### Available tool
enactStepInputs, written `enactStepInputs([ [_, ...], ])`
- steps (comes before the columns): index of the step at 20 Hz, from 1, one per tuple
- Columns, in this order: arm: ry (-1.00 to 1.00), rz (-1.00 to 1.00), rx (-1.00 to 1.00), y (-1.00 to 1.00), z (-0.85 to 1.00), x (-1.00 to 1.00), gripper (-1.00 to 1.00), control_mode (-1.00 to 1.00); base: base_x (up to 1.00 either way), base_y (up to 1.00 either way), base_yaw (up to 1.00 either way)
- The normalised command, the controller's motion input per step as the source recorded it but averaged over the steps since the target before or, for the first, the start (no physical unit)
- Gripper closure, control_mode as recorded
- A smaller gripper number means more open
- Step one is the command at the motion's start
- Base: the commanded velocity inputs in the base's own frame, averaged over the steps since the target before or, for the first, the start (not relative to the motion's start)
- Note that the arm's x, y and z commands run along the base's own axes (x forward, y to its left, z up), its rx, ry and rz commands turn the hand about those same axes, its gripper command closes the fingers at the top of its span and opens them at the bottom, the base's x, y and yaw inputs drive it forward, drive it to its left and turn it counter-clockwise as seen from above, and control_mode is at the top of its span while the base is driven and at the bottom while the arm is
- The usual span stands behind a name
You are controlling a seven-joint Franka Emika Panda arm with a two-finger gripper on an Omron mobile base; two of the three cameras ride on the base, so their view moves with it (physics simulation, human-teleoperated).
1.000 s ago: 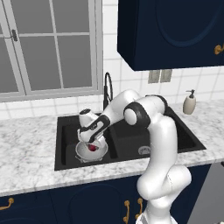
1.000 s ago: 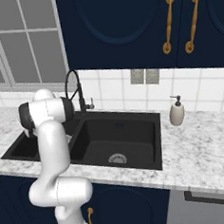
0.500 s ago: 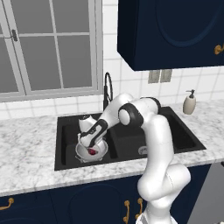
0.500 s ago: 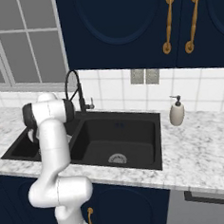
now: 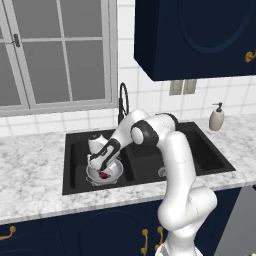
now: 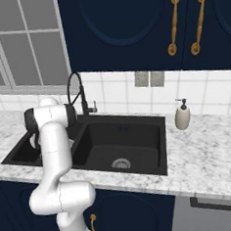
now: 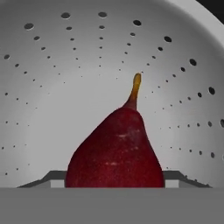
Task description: Put the colander in the sink, put the pear in the colander, and turn on the sink faucet and pour water over the colander.
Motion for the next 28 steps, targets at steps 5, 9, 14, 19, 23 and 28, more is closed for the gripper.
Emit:
enactStepInputs([
  [5,0.00,0.00,0.00,0.00,-0.04,0.00,-1.00,-1.00,0.00,0.00,0.00],
  [9,0.00,0.00,0.00,0.00,0.00,0.00,-1.00,-1.00,0.00,0.00,0.00],
  [14,0.00,0.01,0.00,-0.03,0.17,0.02,-1.00,-1.00,0.00,0.00,0.00],
  [19,0.00,0.00,0.00,-0.27,0.69,-0.05,-1.00,-1.00,0.00,0.00,0.00],
  [23,0.00,0.00,0.00,-0.18,0.91,-0.19,-1.00,-1.00,0.00,0.00,0.00],
  [28,0.00,0.05,0.00,-0.12,0.98,-0.38,-1.00,-1.00,0.00,0.00,0.00],
])
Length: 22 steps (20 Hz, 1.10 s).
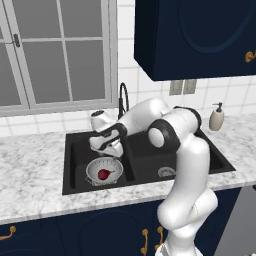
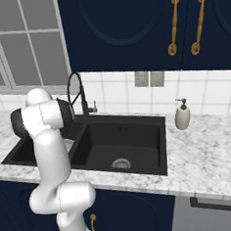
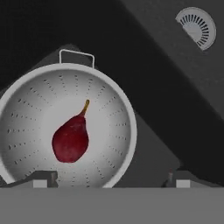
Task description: Put the colander in the sink, put the pear in the colander, and turn on the sink faucet and pour water over the colander.
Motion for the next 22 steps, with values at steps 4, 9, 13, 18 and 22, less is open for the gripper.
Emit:
enactStepInputs([
  [4,0.00,0.05,0.00,-0.01,1.00,-0.43,-1.00,-1.00,0.00,0.00,0.00],
  [9,0.02,0.01,0.00,-0.02,1.00,-0.38,-1.00,-1.00,0.00,0.00,0.00],
  [13,0.06,0.00,0.00,-0.06,1.00,-0.27,-1.00,-1.00,0.00,0.00,0.00],
  [18,0.01,0.02,0.00,-0.24,1.00,-0.14,-1.00,-1.00,0.00,0.00,0.00],
  [22,0.00,0.10,0.01,-0.30,0.98,0.00,-1.00,-1.00,0.00,0.00,0.00],
])
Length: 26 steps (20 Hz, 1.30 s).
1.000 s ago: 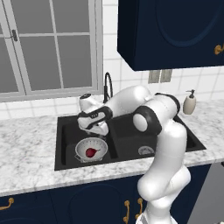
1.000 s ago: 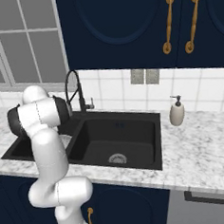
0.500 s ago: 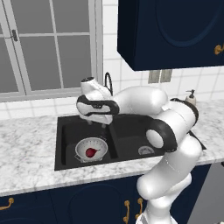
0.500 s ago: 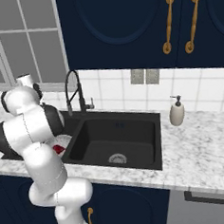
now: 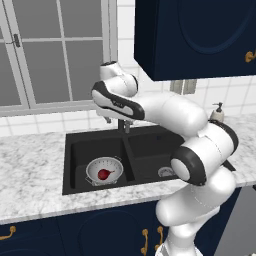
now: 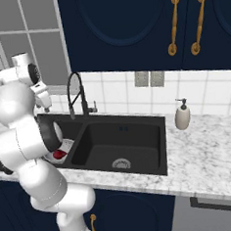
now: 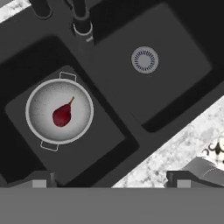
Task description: Put the colander in the sink, put the pear in the colander, and turn on the sink faucet and pour water over the colander.
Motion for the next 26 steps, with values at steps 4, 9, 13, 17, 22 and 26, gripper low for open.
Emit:
enactStepInputs([
  [4,0.00,0.04,0.04,-0.37,0.89,0.00,-1.00,-1.00,0.00,0.00,0.00],
  [9,0.00,0.05,0.08,-0.65,0.37,0.00,-1.00,-1.00,0.00,0.00,0.00],
  [13,0.00,0.03,0.06,-0.26,0.01,0.22,-1.00,-1.00,0.00,0.00,0.00],
  [17,0.00,0.03,0.03,-0.18,0.00,0.29,-1.00,-1.00,0.00,0.00,0.00],
  [22,0.00,0.01,0.01,-0.14,0.00,0.26,-1.00,-1.00,0.00,0.00,0.00],
  [26,0.00,0.00,0.00,-0.01,0.00,0.23,-1.00,-1.00,0.00,0.00,0.00],
])
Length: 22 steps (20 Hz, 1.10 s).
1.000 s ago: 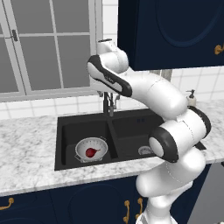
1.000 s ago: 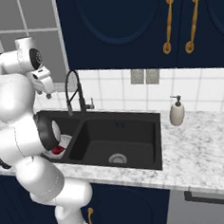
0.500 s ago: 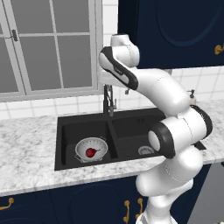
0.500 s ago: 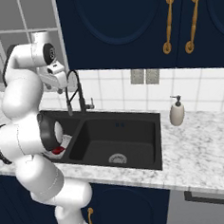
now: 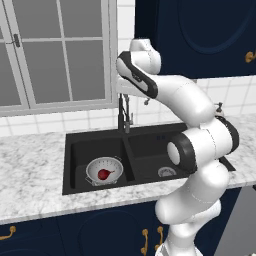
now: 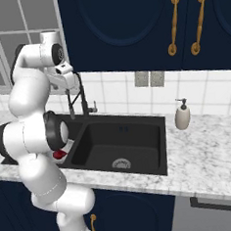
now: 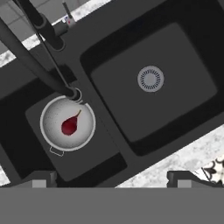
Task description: Put the colander in the sink, put the pear in the colander, and turn on the sink faucet and pour water over the colander.
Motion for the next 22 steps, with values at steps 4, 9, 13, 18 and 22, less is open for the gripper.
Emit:
enactStepInputs([
  [4,0.00,0.00,0.00,0.03,0.00,0.29,-1.00,-1.00,0.00,0.00,0.00],
  [9,0.00,0.00,0.00,0.01,0.00,0.23,-1.00,-1.00,0.00,0.00,0.00],
  [13,0.00,0.00,0.00,0.02,-0.09,0.19,-1.00,-1.00,0.00,0.00,0.00],
  [18,0.00,0.00,0.00,0.00,-0.08,0.03,-1.00,-1.00,0.00,0.00,0.00],
  [22,0.00,0.00,-0.02,0.08,-0.23,0.00,-1.00,-1.00,0.00,0.00,0.00],
])
